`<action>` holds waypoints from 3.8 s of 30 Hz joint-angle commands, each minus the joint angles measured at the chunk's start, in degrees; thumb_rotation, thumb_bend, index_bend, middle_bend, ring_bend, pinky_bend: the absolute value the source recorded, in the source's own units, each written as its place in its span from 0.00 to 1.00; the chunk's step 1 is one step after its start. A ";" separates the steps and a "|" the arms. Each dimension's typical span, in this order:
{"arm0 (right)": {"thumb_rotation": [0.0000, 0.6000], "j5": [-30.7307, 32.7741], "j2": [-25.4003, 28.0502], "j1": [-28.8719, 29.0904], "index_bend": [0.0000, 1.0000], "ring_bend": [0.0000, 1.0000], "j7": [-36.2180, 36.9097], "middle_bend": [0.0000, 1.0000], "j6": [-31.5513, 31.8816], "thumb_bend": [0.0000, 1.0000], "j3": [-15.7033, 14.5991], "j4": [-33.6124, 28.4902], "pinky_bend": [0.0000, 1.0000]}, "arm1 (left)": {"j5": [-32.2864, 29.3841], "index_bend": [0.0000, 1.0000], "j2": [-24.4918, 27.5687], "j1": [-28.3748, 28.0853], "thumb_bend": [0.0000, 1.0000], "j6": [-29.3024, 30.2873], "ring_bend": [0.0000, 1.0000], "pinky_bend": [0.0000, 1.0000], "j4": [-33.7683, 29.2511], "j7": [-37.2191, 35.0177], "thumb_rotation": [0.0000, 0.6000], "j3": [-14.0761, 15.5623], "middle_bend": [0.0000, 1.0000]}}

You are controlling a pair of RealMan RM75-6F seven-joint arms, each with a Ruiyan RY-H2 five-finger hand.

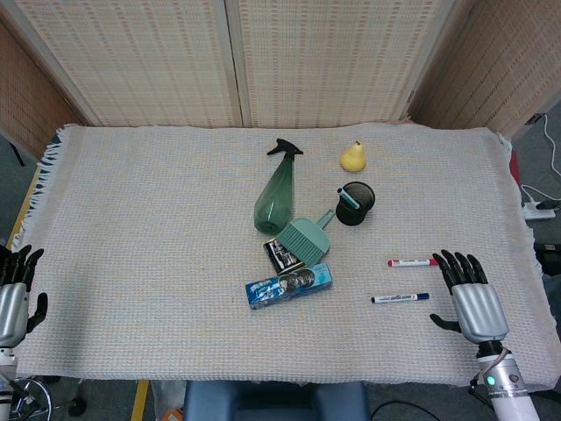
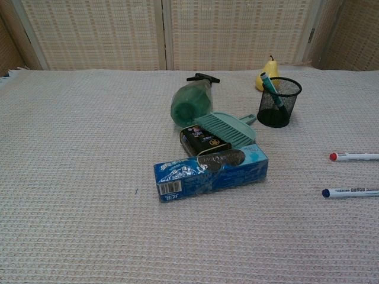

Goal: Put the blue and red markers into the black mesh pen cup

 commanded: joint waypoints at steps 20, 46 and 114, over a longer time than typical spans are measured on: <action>1.00 0.74 -0.12 0.57 0.06 0.01 -0.06 0.03 -1.75 0.00 -0.08 0.15 0.00 | 1.33 0.09 0.51 0.45 0.48 1.21 0.00 0.10 -1.21 0.32 1.00 0.18 0.00; 1.00 11.34 -4.42 12.78 0.29 0.07 -9.23 0.03 -19.88 0.03 1.99 -0.89 0.00 | 0.14 0.09 1.22 0.52 0.48 0.59 0.00 0.10 -1.86 -0.14 1.00 0.02 0.00; 1.00 21.58 -13.83 20.75 0.64 0.16 -13.32 0.13 -22.46 0.23 -0.56 11.90 0.03 | -2.17 0.09 2.06 0.79 0.48 -0.08 0.00 0.10 -0.69 -2.82 1.00 -0.85 0.00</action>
